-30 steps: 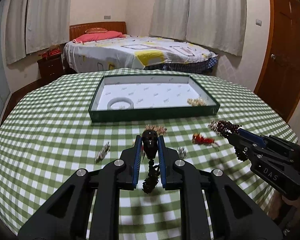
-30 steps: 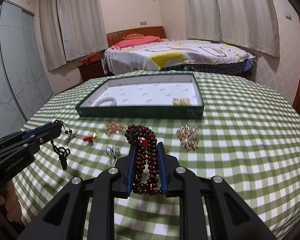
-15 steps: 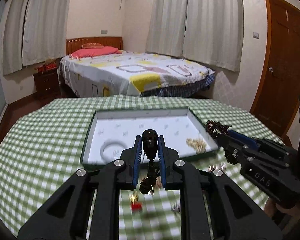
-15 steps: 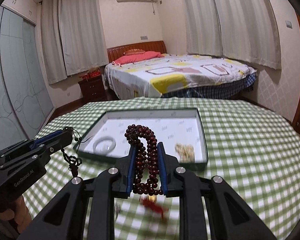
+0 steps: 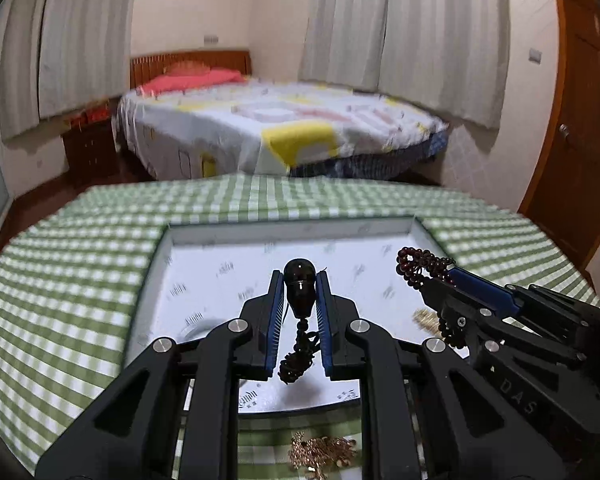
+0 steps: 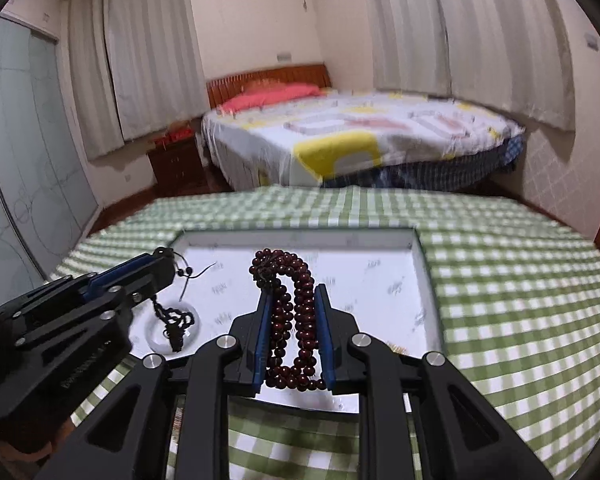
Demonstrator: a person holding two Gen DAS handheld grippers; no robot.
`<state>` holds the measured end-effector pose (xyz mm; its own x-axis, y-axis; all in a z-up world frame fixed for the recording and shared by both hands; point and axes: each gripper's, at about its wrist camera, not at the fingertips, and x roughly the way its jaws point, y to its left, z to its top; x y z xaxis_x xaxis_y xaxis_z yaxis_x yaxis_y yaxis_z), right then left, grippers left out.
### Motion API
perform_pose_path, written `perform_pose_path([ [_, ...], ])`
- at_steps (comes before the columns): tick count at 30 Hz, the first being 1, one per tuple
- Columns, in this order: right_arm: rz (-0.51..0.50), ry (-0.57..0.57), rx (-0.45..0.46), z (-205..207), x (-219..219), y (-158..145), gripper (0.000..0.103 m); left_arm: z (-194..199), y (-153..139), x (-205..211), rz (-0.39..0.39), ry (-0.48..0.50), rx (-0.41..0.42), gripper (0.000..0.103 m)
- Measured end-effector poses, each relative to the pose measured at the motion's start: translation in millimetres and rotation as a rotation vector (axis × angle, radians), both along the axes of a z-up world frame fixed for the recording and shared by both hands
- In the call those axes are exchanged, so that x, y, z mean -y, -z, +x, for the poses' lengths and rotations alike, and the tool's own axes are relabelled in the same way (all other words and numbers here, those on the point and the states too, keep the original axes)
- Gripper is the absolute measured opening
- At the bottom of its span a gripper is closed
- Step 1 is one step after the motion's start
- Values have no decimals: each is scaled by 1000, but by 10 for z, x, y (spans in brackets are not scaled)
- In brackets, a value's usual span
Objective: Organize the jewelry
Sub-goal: 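Carry the pendant with the left tool while the right tool carries the beads into the box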
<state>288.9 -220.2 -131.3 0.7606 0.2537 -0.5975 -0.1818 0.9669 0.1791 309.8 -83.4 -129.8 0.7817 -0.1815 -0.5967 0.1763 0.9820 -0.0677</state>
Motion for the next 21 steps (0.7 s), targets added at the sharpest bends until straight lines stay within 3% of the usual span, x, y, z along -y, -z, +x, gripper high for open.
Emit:
perform_pose_path([
  [6, -18, -15, -127, 235, -27, 336, 22, 272, 368, 1, -10, -1, -146, 16],
  [15, -16, -32, -219, 366, -11, 531, 22, 410, 580, 58, 12, 7, -234, 16],
  [19, -14, -33, -218, 376, -5, 546, 39, 420, 632, 46, 11, -1, -251, 19],
  [21, -16, -30, -215, 372, -10, 541, 43, 421, 639, 33, 9, -3, -252, 24],
])
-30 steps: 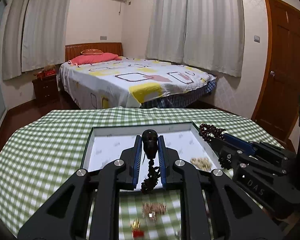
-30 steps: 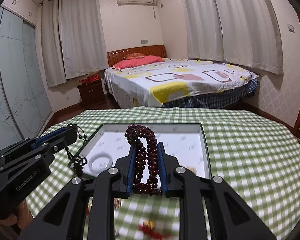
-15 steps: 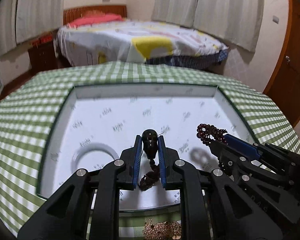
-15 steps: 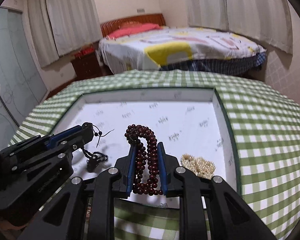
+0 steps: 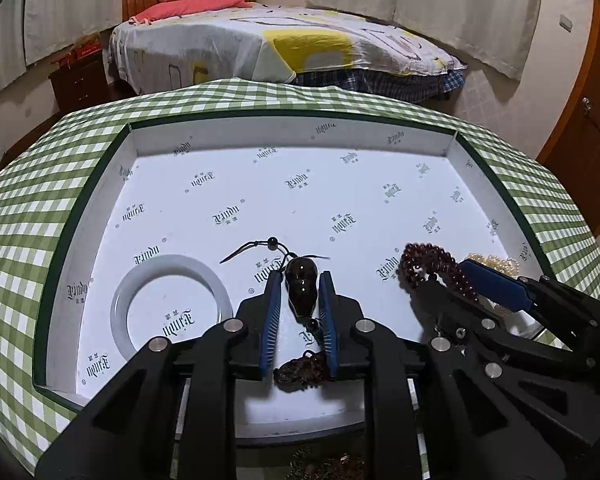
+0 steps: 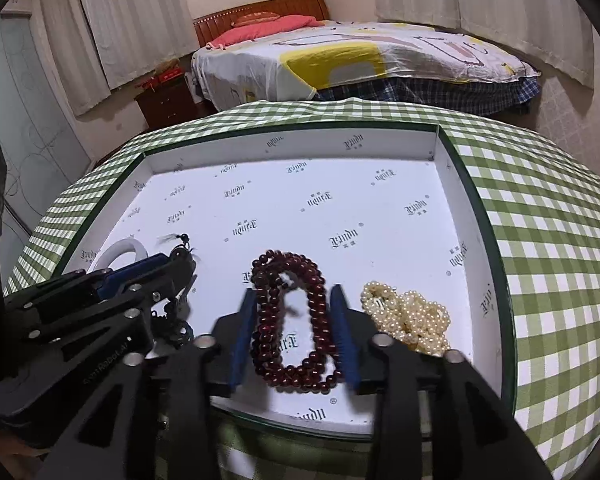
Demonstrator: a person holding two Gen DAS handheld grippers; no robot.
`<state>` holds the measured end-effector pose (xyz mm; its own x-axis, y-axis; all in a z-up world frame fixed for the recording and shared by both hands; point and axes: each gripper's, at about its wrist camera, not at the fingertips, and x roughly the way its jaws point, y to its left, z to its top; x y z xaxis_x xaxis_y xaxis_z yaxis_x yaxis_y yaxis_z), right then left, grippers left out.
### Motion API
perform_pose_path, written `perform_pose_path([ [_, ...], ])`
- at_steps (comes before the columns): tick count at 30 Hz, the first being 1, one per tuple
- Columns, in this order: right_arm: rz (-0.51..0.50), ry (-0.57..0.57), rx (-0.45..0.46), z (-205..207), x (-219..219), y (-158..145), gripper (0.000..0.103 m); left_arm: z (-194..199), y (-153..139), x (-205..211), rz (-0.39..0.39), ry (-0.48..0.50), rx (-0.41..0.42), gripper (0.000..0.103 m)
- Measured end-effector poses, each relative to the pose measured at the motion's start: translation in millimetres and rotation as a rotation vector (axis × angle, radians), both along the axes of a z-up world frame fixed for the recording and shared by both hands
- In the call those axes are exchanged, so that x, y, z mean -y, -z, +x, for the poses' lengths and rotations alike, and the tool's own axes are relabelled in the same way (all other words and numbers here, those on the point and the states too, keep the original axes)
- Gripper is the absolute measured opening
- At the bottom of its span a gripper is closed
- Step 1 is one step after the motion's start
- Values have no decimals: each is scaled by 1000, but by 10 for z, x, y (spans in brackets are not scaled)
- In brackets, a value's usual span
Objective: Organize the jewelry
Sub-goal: 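Carry the pendant with the left tool while the right tool carries the beads into the box, then open the left tool to drop the pendant while the right tool releases the beads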
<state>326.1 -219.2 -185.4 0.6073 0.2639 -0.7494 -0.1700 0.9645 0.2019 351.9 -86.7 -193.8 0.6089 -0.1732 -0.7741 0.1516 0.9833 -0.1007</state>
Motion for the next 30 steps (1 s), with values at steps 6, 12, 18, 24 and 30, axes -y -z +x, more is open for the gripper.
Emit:
perform_pose_path([
  [6, 6, 4, 9, 4, 36, -22, 43, 9, -31, -43, -21, -15, 1, 46],
  [12, 13, 10, 34, -53, 62, -82, 44, -41, -121, -73, -41, -17, 28, 54],
  [18, 24, 20, 65, -124, 92, -197, 44, -137, -265, -140, -51, -26, 74, 61],
  [24, 32, 18, 127, -349, 124, -383, 44, -383, -470, -252, -49, -39, 157, 62],
  [30, 42, 20, 172, -630, 149, -489, 44, -698, -639, -347, -45, -63, 238, 63],
])
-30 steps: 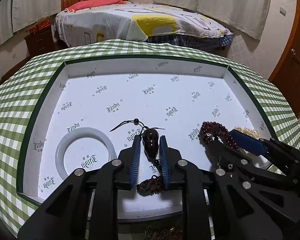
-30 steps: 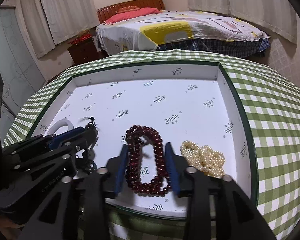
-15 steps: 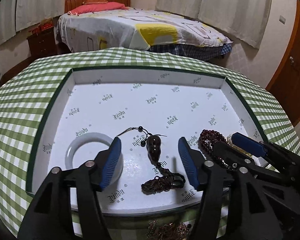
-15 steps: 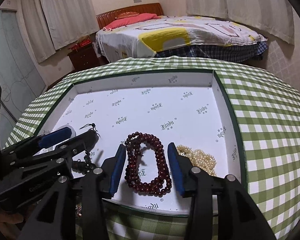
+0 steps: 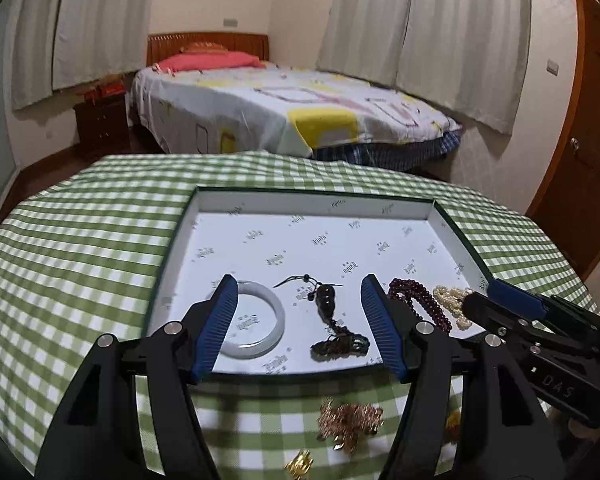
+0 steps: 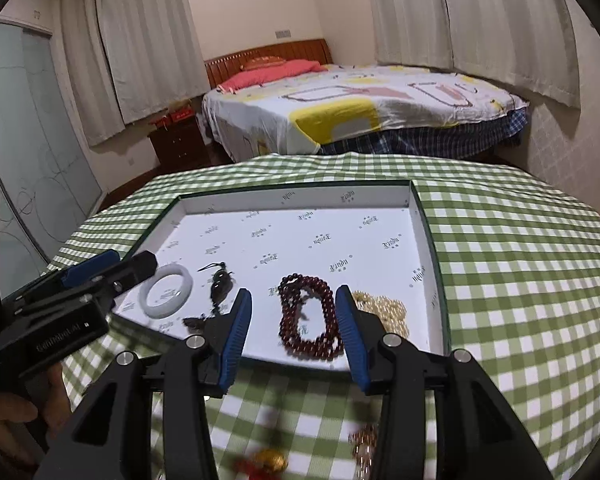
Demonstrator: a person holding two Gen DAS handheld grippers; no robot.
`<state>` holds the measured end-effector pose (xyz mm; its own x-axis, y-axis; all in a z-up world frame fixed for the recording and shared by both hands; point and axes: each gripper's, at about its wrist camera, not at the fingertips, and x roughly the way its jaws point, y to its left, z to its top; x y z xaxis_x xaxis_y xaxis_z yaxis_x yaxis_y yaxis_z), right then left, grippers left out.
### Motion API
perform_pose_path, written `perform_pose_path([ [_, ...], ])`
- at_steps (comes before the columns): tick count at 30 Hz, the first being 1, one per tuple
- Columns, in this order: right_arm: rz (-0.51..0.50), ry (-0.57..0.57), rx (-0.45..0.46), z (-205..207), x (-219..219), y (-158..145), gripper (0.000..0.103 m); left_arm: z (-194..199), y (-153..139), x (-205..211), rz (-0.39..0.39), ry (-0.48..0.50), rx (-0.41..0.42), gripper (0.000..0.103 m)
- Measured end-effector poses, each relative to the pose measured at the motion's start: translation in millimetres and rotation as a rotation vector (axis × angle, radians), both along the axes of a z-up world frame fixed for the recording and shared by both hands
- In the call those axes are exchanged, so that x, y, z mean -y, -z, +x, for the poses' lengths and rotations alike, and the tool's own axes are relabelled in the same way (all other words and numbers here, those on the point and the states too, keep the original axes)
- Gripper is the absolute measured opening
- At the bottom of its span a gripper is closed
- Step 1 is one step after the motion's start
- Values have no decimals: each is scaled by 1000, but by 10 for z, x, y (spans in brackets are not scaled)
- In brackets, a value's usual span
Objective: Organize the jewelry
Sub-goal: 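Open the left tool to drop the pendant while the right tool releases the beads, then move the left tool to the silver brooch while the right tool approaches the red tassel charm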
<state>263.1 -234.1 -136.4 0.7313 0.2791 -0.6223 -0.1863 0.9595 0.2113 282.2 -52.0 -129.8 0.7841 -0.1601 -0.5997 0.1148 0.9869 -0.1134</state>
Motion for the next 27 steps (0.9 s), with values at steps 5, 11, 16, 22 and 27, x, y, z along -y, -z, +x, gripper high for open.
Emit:
perform_pose_path([
  [5, -14, 3, 8, -255, 0, 25, 44, -247, -42, -92, 3, -24, 22, 63],
  [11, -11, 14, -11, -515, -30, 188, 44, -563, 28, -233, -5, -59, 10, 63],
  [16, -15, 3, -57, -638, -100, 374, 44, -840, 145, -323, 0, -78, -13, 63],
  [22, -38, -17, -109, -605, -186, 465, 44, -1038, 328, -403, 45, -95, -50, 63],
  [27, -63, -17, -143, -576, -205, 536, 44, -1095, 428, -499, 40, -113, -89, 63],
])
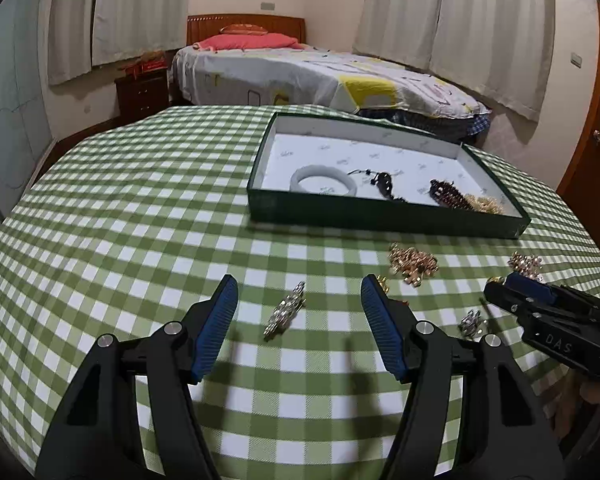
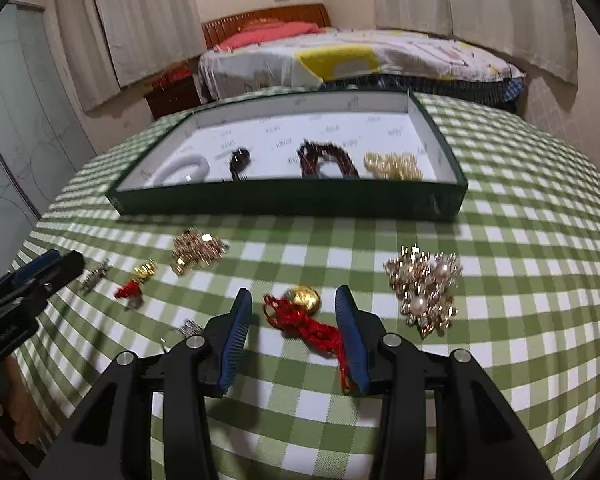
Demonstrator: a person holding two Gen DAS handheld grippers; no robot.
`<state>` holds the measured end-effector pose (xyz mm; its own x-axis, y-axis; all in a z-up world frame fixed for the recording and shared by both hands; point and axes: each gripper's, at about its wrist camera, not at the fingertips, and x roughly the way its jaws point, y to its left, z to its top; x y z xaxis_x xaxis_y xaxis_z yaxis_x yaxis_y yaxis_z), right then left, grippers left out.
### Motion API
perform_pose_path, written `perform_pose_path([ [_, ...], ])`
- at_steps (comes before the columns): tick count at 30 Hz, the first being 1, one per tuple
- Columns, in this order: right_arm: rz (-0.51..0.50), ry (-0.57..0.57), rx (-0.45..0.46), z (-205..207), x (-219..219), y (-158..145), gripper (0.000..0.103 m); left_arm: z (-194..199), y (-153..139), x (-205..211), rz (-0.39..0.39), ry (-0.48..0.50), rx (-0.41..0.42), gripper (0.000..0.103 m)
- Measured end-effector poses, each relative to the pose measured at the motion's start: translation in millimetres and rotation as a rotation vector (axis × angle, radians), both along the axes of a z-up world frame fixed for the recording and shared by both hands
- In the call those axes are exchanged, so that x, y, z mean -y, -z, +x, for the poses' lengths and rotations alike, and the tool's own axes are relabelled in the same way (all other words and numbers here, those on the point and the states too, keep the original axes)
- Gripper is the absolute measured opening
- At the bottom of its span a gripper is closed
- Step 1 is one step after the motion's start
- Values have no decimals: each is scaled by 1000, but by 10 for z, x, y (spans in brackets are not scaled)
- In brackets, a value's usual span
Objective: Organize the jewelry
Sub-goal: 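Move the left tool to the silver brooch while the right tool approaches the red tassel charm, then grasp the silver brooch with the left tool while the right tool grasps the red tassel charm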
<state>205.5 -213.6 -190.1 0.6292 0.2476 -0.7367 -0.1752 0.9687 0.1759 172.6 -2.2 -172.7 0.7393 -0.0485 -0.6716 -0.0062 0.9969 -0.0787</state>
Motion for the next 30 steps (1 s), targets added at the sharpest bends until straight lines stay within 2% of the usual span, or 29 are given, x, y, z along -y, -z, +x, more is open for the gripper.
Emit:
perform_pose_path([
  [2, -26, -4, 4, -11, -18, -8, 41, 9, 9, 1, 2, -1, -5, 63],
  [4, -29, -6, 7, -39, -4, -2, 25, 23, 21, 21, 5, 1, -10, 63],
  [5, -26, -5, 8, -51, 12, -1, 22, 28, 37, 27, 8, 4, -16, 63],
  [10, -24, -14, 13, -95, 28, 9, 16, 94, 103, 20, 6, 10, -48, 62],
  [18, -9, -15, 13, -126, 48, 10, 14, 214, 223, -49, 8, 18, -110, 43],
  [25, 3, -14, 13, -129, 54, 6, 14, 201, 243, 19, 71, 83, -102, 24],
  [30, 10, -16, 14, -139, 63, 0, 14, 181, 236, 39, 64, 113, -97, 14],
])
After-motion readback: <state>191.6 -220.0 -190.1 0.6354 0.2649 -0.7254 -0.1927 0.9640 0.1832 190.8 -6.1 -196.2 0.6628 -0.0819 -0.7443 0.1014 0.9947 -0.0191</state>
